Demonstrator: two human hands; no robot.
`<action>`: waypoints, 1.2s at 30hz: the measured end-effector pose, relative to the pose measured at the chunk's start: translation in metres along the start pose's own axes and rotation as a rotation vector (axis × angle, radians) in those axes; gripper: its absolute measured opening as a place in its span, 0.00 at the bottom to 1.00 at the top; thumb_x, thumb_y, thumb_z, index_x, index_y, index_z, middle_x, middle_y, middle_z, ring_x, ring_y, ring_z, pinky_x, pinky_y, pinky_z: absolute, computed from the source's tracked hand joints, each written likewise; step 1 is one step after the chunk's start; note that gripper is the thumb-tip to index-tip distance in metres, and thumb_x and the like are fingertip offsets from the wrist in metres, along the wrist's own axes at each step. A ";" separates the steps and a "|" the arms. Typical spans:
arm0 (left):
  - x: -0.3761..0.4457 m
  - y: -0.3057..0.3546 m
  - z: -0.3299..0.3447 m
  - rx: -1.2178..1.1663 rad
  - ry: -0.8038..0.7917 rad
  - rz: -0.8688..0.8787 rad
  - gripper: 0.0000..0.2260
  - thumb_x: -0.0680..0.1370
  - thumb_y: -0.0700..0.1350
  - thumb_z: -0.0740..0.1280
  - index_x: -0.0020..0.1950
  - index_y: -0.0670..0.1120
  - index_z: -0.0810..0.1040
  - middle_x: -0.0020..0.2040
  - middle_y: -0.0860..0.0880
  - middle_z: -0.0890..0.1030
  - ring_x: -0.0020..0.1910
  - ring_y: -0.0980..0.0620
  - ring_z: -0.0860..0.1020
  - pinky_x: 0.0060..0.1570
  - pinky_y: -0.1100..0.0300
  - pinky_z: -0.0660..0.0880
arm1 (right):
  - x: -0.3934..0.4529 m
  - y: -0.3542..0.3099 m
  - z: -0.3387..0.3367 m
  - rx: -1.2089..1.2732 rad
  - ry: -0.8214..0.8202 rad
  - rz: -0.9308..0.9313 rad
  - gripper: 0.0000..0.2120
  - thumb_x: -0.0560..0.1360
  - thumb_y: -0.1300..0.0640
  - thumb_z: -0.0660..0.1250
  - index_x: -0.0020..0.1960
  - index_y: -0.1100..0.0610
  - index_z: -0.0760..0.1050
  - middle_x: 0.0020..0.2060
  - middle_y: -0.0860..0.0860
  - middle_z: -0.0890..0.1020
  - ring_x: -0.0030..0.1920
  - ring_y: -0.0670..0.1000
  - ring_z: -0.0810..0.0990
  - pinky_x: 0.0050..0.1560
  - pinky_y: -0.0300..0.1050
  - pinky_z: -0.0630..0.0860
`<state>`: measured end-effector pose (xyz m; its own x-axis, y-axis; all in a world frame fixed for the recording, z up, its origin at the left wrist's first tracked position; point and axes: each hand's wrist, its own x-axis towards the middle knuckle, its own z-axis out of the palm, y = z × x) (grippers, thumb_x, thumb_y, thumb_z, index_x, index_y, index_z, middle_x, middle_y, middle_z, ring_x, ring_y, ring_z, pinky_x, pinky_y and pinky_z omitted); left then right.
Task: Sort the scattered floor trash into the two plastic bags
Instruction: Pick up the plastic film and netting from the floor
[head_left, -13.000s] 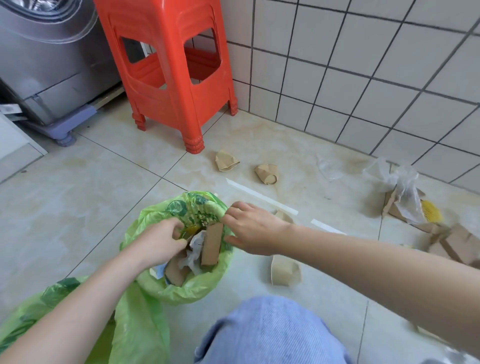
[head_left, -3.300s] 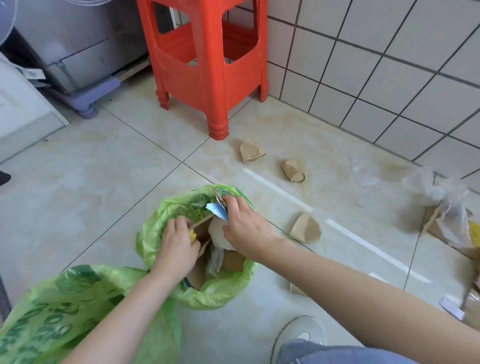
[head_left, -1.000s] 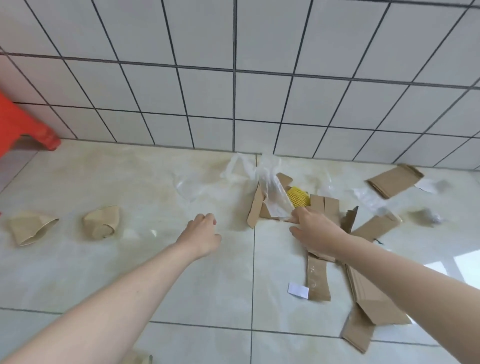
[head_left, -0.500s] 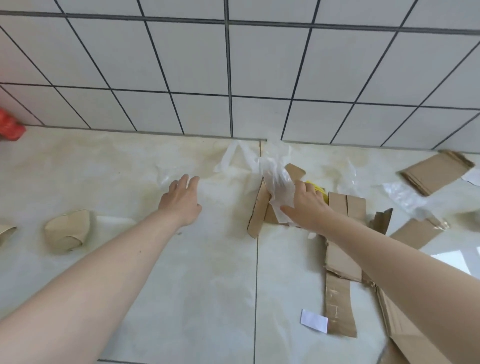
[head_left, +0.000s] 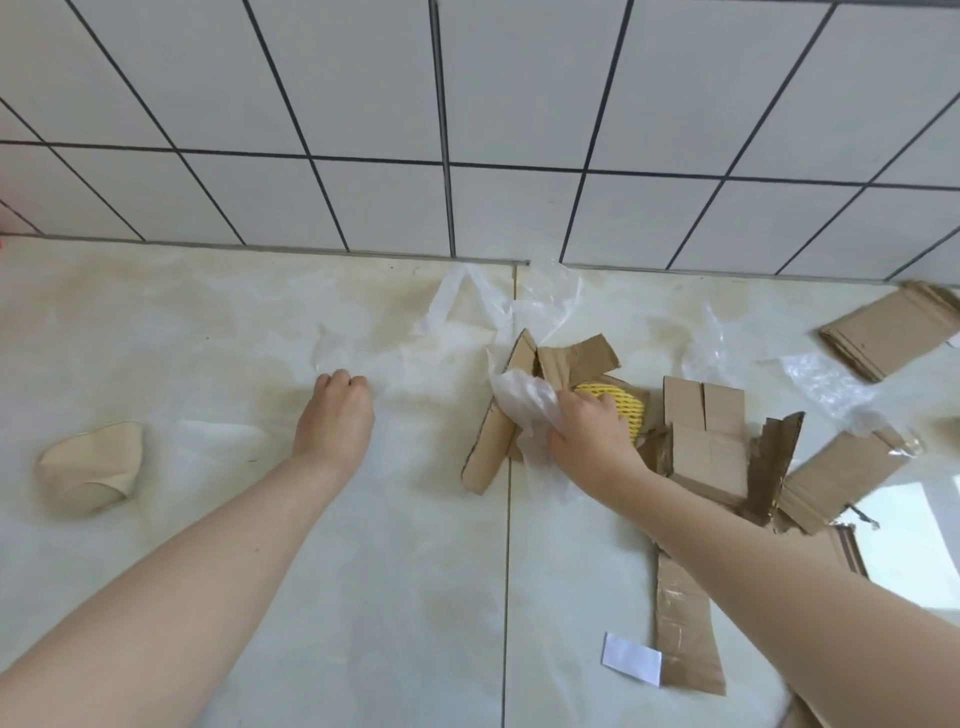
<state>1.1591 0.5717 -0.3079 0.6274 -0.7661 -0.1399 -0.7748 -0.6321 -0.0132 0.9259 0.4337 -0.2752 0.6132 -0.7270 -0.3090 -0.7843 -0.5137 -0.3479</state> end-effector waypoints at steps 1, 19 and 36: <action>0.000 0.001 -0.005 -0.005 -0.008 -0.014 0.09 0.74 0.29 0.59 0.50 0.36 0.76 0.51 0.38 0.75 0.55 0.38 0.72 0.52 0.50 0.70 | -0.004 0.001 0.002 0.006 0.003 -0.022 0.02 0.75 0.61 0.59 0.44 0.58 0.67 0.41 0.51 0.69 0.48 0.55 0.64 0.51 0.51 0.66; -0.021 0.059 -0.052 -0.680 0.172 0.169 0.11 0.71 0.35 0.64 0.36 0.43 0.63 0.28 0.51 0.64 0.28 0.51 0.61 0.29 0.56 0.60 | -0.026 0.036 -0.054 0.581 0.260 0.172 0.06 0.77 0.64 0.56 0.47 0.54 0.67 0.37 0.54 0.75 0.35 0.53 0.72 0.30 0.43 0.67; 0.084 0.113 -0.075 -0.020 0.123 0.573 0.07 0.74 0.45 0.70 0.41 0.41 0.79 0.64 0.43 0.71 0.69 0.40 0.62 0.66 0.48 0.59 | 0.066 0.038 -0.026 -0.175 -0.038 -0.132 0.41 0.68 0.37 0.67 0.73 0.54 0.56 0.67 0.56 0.63 0.66 0.60 0.62 0.64 0.54 0.65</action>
<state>1.1297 0.4272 -0.2466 0.1146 -0.9934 -0.0029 -0.9922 -0.1146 0.0498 0.9336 0.3543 -0.2855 0.7123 -0.6320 -0.3052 -0.6991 -0.6770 -0.2298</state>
